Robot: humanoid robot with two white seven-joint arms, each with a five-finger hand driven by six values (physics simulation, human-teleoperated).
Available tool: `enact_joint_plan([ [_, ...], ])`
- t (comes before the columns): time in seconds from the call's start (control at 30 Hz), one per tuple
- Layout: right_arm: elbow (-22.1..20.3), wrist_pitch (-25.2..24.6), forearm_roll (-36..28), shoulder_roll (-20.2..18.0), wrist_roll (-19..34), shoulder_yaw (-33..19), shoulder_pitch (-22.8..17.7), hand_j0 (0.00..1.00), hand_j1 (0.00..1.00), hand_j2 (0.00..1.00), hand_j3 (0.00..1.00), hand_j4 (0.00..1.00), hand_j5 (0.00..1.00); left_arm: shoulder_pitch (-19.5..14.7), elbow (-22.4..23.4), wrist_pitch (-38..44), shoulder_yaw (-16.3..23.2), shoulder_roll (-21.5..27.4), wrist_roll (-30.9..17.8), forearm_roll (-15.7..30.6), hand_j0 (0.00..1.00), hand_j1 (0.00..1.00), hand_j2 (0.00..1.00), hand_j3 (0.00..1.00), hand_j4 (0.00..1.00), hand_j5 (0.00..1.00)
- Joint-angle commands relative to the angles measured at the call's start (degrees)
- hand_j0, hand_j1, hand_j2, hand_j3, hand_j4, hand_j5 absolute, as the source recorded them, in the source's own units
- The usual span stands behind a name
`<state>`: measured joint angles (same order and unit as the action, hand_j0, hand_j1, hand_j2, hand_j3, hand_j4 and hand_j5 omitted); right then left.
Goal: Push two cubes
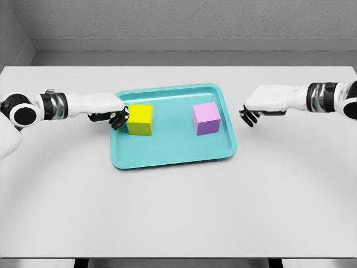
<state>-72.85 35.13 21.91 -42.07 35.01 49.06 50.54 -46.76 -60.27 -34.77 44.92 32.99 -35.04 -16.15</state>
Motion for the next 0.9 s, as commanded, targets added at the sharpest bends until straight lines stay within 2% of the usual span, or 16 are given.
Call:
enact_joint_plan([
  [0.0, 2.01, -0.13, 0.85, 1.72, -0.01, 0.6, 0.0, 0.23, 0.23, 0.23, 0.23, 0.23, 0.23, 0.0, 0.15, -0.23, 0.16, -0.12, 0.04, -0.46, 0.04, 0.04, 0.04, 0.04, 0.04, 0.04],
  [0.03, 3.6, -0.13, 2.61, 3.57, -0.01, 0.6, 0.09, 0.23, 0.23, 0.23, 0.23, 0.23, 0.23, -0.09, 0.15, -0.23, 0.16, -0.29, 0.04, -0.46, 0.04, 0.04, 0.04, 0.04, 0.04, 0.04],
  [0.1, 3.77, -0.13, 2.78, 4.27, -0.01, 0.69, 0.18, 0.23, 0.23, 0.23, 0.23, 0.23, 0.23, -0.35, 0.07, -0.23, 0.16, -0.91, 0.04, -0.46, 0.04, 0.04, 0.04, 0.04, 0.04, 0.04],
  [0.43, 4.04, -0.13, 2.87, 6.12, -0.01, 1.66, 1.06, 0.27, 0.27, 0.27, 0.27, 0.27, 0.27, -0.53, 0.07, -0.23, 0.25, -2.4, 0.04, -0.46, 0.04, 0.04, 0.04, 0.04, 0.04, 0.04],
  [0.53, 6.85, -0.13, 4.54, 8.05, -0.01, 1.48, 1.06, 0.27, 0.27, 0.27, 0.27, 0.27, 0.27, -0.53, 0.07, -0.23, 0.25, -2.84, 0.04, -0.55, 0.04, 0.04, 0.04, 0.04, 0.04, 0.04],
  [0.87, 6.67, -0.13, 4.63, 10.95, -0.01, 4.21, 1.93, 0.27, 0.27, 0.27, 0.27, 0.27, 0.27, -2.11, -0.2, -0.23, 1.04, -4.95, 0.04, -1.87, 0.04, 0.04, 0.04, 0.04, 0.04, 0.04],
])
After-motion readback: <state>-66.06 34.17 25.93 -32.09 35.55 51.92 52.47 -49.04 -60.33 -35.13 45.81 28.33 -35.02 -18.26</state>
